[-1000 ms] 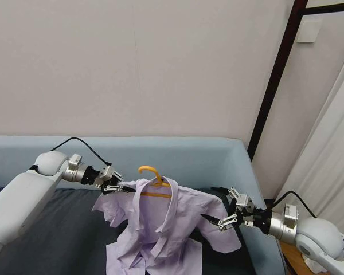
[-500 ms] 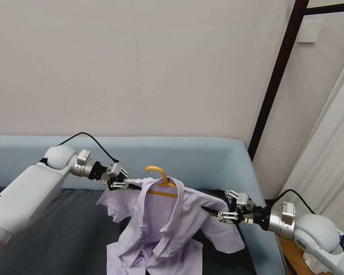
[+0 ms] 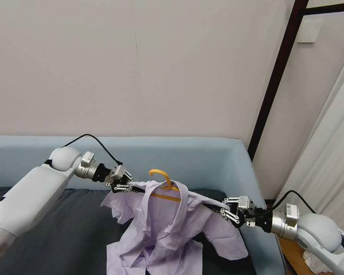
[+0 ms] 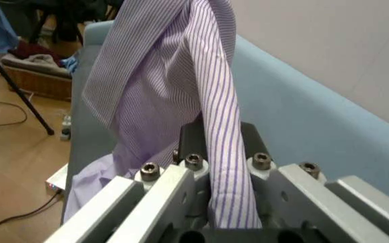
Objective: Pick up the clothes from the sofa and hang them on the clothes hanger.
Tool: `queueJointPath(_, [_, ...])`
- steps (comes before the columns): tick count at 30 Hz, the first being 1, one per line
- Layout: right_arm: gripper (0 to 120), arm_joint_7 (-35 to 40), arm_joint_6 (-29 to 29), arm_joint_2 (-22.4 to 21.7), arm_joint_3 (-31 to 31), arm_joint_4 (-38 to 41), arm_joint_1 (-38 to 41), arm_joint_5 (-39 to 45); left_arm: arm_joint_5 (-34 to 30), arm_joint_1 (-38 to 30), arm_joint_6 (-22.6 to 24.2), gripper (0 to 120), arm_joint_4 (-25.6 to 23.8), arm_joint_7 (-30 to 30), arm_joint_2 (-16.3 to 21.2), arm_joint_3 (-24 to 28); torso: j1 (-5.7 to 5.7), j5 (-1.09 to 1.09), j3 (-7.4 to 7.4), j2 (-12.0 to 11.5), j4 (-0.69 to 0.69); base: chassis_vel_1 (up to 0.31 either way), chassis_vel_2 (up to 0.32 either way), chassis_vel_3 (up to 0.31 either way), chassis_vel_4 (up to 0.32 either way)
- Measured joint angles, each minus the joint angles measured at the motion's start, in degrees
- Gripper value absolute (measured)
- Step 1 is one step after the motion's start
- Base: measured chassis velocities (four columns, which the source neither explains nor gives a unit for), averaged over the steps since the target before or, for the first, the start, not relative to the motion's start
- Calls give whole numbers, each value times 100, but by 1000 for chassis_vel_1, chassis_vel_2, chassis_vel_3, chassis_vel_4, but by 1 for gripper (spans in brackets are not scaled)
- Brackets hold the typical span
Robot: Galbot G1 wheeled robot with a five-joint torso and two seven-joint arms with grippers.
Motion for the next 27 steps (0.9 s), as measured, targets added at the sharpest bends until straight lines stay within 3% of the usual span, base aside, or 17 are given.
queueJointPath(8, [1, -104, 53, -5, 0, 29, -1, 169, -195, 18, -211, 2, -27, 0, 73, -10, 0, 0, 0, 0, 0, 0, 0, 0, 0])
queueJointPath(14, [1, -7, -19, -61, 45, 52, -120, 555, -735, -82, -539, 25, -12, -8, 203, -93, 0, 0, 0, 0, -1, 0, 0, 0, 0])
queueJointPath(17, [1, 42, -48, -70, 49, 63, -149, 690, -881, -98, -610, 30, -16, -9, 247, -120, 0, 1, 0, 0, -1, 0, 0, 0, 0])
queueJointPath(19, [1, 97, -82, -80, 53, 77, -171, 842, -1062, -108, -698, 43, -26, -9, 297, -151, -1, 1, 0, 0, -1, 0, 0, 0, 0])
queueJointPath(23, [1, 144, -122, -93, 67, 86, -181, 952, -1276, -109, -796, 50, -41, -9, 363, -201, -1, 1, 0, 0, -1, 0, 0, 0, 0])
queueJointPath(25, [1, 228, -179, -130, 97, 91, -183, 1065, -1647, -52, -935, 65, -98, -11, 493, -340, 0, 2, 0, 0, -1, 0, 0, 0, 0])
queueJointPath(27, [1, 285, -197, -147, 109, 99, -182, 1109, -1775, -1, -965, 68, -122, -11, 548, -403, -1, 2, 0, 0, -1, 0, 0, 0, 0])
